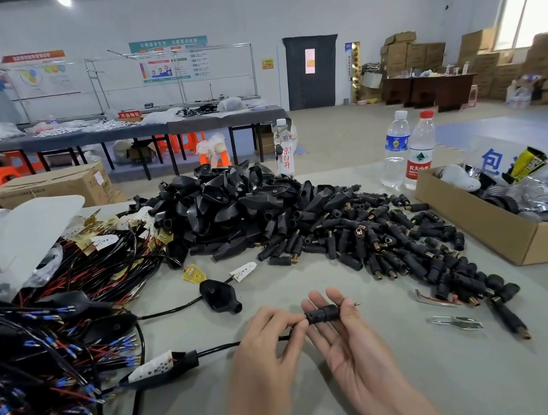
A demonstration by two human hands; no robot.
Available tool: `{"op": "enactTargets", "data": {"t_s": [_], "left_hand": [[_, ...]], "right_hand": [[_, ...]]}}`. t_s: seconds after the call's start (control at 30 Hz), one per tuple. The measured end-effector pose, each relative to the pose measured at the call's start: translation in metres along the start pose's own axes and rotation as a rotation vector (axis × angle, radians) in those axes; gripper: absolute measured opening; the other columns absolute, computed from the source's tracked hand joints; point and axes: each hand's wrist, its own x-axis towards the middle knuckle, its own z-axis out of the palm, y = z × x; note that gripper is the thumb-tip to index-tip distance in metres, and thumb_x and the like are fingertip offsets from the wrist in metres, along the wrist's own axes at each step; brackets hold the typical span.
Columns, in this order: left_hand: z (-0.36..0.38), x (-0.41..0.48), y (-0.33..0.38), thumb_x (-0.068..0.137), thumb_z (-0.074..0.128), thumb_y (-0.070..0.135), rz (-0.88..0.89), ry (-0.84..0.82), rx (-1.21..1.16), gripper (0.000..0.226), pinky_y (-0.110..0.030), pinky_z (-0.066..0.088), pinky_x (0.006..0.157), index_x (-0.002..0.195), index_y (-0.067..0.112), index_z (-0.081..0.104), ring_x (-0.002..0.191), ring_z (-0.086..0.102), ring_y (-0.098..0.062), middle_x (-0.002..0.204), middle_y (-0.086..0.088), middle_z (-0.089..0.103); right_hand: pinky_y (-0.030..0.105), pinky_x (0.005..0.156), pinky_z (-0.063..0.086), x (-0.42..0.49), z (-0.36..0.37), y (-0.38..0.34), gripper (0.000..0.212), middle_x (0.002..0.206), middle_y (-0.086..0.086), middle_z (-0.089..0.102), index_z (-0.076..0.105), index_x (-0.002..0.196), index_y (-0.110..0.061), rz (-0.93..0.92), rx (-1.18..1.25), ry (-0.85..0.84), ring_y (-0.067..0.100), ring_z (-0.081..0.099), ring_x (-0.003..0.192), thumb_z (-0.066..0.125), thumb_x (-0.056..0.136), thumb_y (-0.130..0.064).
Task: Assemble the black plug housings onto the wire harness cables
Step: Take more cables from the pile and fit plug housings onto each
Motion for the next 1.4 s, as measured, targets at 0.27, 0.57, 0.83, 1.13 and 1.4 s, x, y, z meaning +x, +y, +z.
{"op": "enactTargets", "data": {"t_s": [0.27, 0.57, 0.83, 1.13, 1.4], "left_hand": [[0.004, -0.002, -0.003, 0.088, 0.049, 0.062, -0.123, 0.020, -0.085, 0.023, -0.032, 0.054, 0.081, 0.098, 0.042, 0.053, 0.096, 0.064, 0.000, 0.098, 0.024, 0.065], [0.003, -0.001, -0.003, 0.094, 0.057, 0.039, -0.074, -0.029, -0.076, 0.008, -0.030, 0.053, 0.076, 0.092, 0.031, 0.057, 0.092, 0.062, -0.008, 0.092, 0.014, 0.065], [0.001, 0.000, -0.004, 0.093, 0.059, 0.043, -0.067, -0.057, -0.105, 0.013, -0.036, 0.053, 0.074, 0.092, 0.030, 0.061, 0.087, 0.062, -0.014, 0.088, 0.012, 0.064], [0.004, -0.001, -0.006, 0.091, 0.046, 0.057, -0.079, -0.085, -0.070, 0.021, -0.040, 0.055, 0.077, 0.097, 0.038, 0.054, 0.092, 0.062, -0.009, 0.093, 0.017, 0.065], [0.001, 0.000, -0.006, 0.097, 0.054, 0.041, -0.052, -0.077, -0.079, 0.009, -0.041, 0.054, 0.073, 0.093, 0.033, 0.058, 0.083, 0.061, -0.014, 0.085, 0.011, 0.062]], "right_hand": [[0.039, 0.064, 0.062, 0.003, -0.002, -0.004, 0.032, 0.111, 0.019, 0.073, 0.060, 0.114, -0.005, -0.011, 0.040, 0.025, 0.030, 0.074, 0.094, 0.039, 0.105, -0.027], [0.039, 0.066, 0.063, 0.004, -0.003, -0.001, 0.033, 0.108, 0.017, 0.074, 0.062, 0.112, -0.005, 0.030, 0.038, 0.004, 0.029, 0.074, 0.094, 0.039, 0.105, -0.028], [0.038, 0.066, 0.063, 0.005, -0.003, -0.001, 0.035, 0.109, 0.017, 0.074, 0.064, 0.107, -0.003, 0.054, 0.033, -0.006, 0.028, 0.074, 0.094, 0.040, 0.103, -0.029], [0.036, 0.064, 0.062, 0.005, -0.005, -0.012, 0.036, 0.112, 0.014, 0.074, 0.063, 0.119, -0.008, 0.034, 0.012, -0.008, 0.025, 0.074, 0.096, 0.040, 0.104, -0.031], [0.037, 0.068, 0.062, 0.003, -0.002, -0.006, 0.038, 0.115, 0.018, 0.072, 0.063, 0.121, -0.005, 0.077, -0.034, -0.059, 0.028, 0.073, 0.100, 0.042, 0.102, -0.031]]}}
